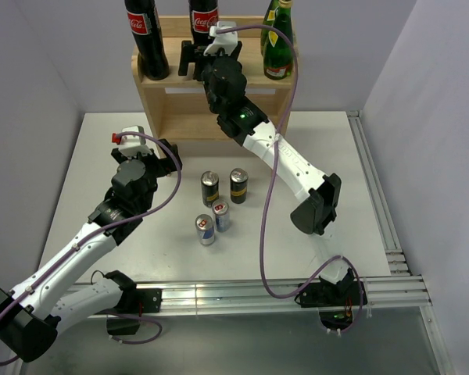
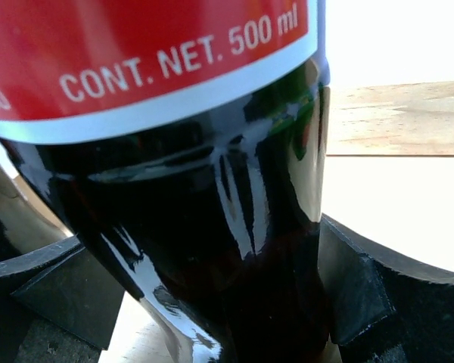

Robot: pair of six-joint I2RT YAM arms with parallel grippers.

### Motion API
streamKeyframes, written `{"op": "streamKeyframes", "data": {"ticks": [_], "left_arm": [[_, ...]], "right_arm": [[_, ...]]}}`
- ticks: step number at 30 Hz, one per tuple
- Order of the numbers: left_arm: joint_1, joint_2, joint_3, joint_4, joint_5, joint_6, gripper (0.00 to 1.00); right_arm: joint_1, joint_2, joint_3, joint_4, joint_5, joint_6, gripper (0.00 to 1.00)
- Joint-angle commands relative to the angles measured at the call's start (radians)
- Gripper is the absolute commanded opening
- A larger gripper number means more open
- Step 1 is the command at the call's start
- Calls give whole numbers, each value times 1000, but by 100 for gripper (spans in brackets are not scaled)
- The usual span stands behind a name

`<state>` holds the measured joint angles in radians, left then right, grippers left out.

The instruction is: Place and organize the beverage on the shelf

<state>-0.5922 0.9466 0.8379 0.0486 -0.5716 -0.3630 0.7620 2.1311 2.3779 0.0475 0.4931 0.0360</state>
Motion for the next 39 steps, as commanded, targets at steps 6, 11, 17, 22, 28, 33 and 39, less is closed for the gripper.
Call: {"op": "streamKeyframes", "data": {"ticks": [6,11,17,22,28,33,39], "left_arm": [[3,-16,-2,42,16,-17,99],[5,-16,-2,40,15,-16,100],[5,-19,-2,40,15,-14,99],[5,-19,-3,43,10,-14,99],[5,-19,-2,42,10,-13,99],[5,-16,0,42,13,-14,99],[5,-15,3,40,10,-11,99]], "right_arm": [[46,95,3,-84,-79,110,97],[49,110,7,-69,-102,117,98],[51,127,18,-55,-129,133,98],[53,135,17,-51,-142,140,98],[56,136,14,-51,-137,139,98],[56,104,-32,-51,-128,128,98],[57,38,-120,-23,-94,114,99]]}}
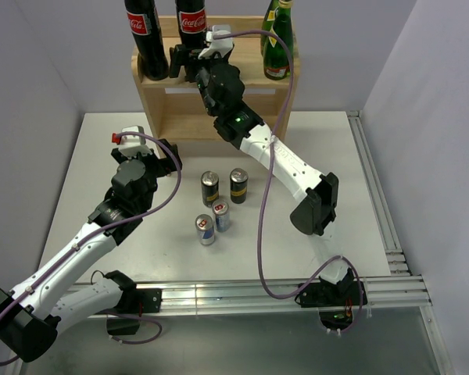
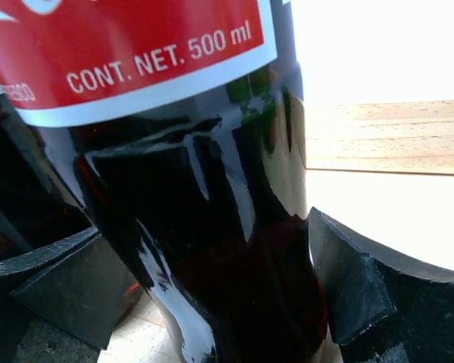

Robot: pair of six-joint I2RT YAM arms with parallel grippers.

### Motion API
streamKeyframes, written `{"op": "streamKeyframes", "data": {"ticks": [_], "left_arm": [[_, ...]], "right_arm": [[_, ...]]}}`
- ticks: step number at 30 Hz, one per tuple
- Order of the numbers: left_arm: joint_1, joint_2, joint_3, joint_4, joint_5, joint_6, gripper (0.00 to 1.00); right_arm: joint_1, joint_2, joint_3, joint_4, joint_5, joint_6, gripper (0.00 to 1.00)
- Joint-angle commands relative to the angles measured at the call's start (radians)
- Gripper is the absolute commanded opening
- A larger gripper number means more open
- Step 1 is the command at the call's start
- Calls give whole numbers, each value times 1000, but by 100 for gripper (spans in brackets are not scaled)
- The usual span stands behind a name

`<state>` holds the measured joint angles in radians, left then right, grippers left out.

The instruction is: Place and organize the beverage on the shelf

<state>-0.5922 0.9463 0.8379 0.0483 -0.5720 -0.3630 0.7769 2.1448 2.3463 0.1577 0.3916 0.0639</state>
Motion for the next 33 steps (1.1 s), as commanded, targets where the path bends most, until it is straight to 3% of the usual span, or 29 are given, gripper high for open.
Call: {"op": "streamKeyframes", "data": {"ticks": [1,33], "left_arm": [[5,-17,3,41,9,-11,99],[3,-17,20,21,17,-33,99]], "right_arm": [[42,15,-100,-132,13,82,99],[51,-218,-424,-61,81,79,99]]}}
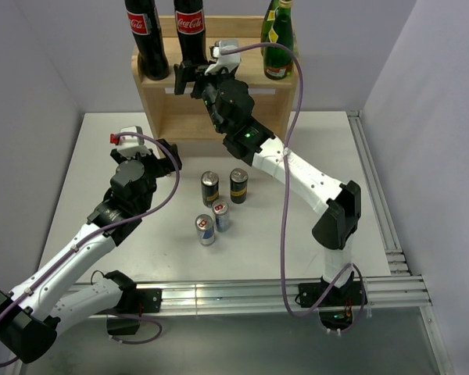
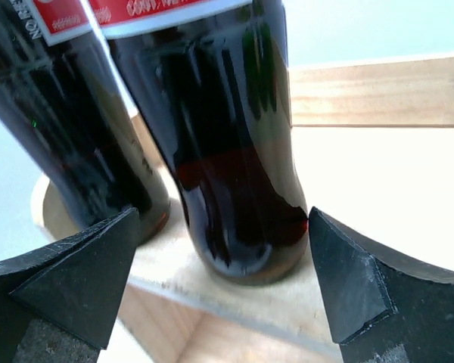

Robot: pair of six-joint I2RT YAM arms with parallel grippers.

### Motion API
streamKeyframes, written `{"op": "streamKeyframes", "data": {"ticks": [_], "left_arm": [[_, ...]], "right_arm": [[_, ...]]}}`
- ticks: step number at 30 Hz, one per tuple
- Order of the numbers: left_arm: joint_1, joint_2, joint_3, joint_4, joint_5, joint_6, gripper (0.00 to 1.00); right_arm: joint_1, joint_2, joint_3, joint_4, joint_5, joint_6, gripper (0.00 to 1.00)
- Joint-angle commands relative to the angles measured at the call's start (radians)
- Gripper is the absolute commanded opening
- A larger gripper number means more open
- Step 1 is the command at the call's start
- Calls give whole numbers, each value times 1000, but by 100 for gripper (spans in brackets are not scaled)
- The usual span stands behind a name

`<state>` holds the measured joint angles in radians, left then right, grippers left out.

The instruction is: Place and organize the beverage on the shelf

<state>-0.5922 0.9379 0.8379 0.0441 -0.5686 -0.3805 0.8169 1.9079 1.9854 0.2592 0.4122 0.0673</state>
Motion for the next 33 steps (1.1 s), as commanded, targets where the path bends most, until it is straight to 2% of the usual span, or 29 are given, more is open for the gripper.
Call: {"op": "streamKeyframes", "data": {"ticks": [1,12,26,29,33], "left_arm": [[5,-7,20,25,15,-17,99],[5,-1,27,14,4,-21,98],[3,4,47,-13,13,-38,97],[-1,-1,52,-41,15,-52,97],[-61,-21,17,-79,16,-98,98]], "right_arm": [[11,10,-71,-161,60,77,99],[14,-70,-186,-130,82,85,99],[51,-260,-416,-77,135,97,99],[80,-338,-499,-83,184,115,98],[132,-518,-658,-78,247,158,98]]}}
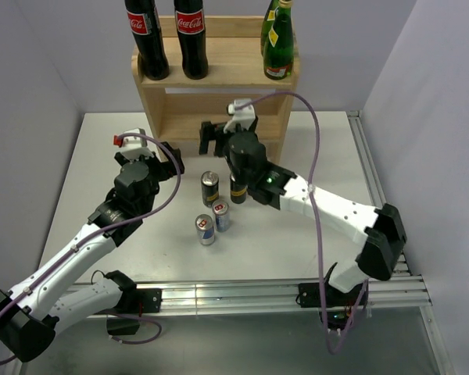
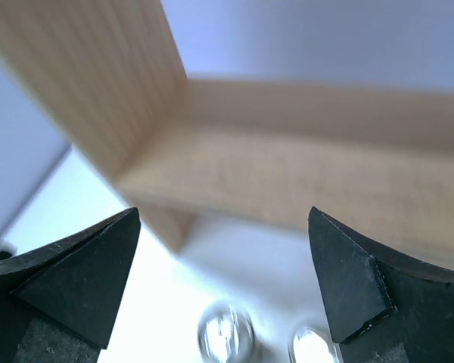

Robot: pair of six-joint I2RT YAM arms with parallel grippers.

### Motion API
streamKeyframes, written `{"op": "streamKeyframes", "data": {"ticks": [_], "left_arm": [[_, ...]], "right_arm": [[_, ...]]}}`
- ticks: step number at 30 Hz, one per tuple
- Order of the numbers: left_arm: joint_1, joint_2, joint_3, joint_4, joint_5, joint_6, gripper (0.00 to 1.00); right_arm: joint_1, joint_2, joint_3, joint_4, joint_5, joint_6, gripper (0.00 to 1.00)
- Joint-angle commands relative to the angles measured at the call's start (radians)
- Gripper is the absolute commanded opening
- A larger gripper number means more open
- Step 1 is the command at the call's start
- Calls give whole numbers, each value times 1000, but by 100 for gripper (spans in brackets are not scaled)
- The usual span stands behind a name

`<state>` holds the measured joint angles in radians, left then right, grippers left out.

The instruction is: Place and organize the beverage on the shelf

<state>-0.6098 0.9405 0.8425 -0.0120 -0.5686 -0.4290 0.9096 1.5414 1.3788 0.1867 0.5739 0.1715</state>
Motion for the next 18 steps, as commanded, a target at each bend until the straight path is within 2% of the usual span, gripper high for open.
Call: {"op": "streamKeyframes", "data": {"ticks": [1,4,9,14,18], "left_arm": [[-62,-29,4,-32,6,-59,97],[-137,-58,-25,-83,-25,-85,98],[-195,-176,-109,-158,59,-183,98],[-228,-223,-250,-135,134,-258,96],[-310,-279,-385,-40,139,-318,95]], "right_arm": [[46,-182,-116,-9,98,65,98],[70,-295,-220,-52,124,121,98],[107,-458,-354,-111,199,181,98],[112,-570,-510,-150,236,250,98],[112,-635,-561,-176,260,283,98]]}}
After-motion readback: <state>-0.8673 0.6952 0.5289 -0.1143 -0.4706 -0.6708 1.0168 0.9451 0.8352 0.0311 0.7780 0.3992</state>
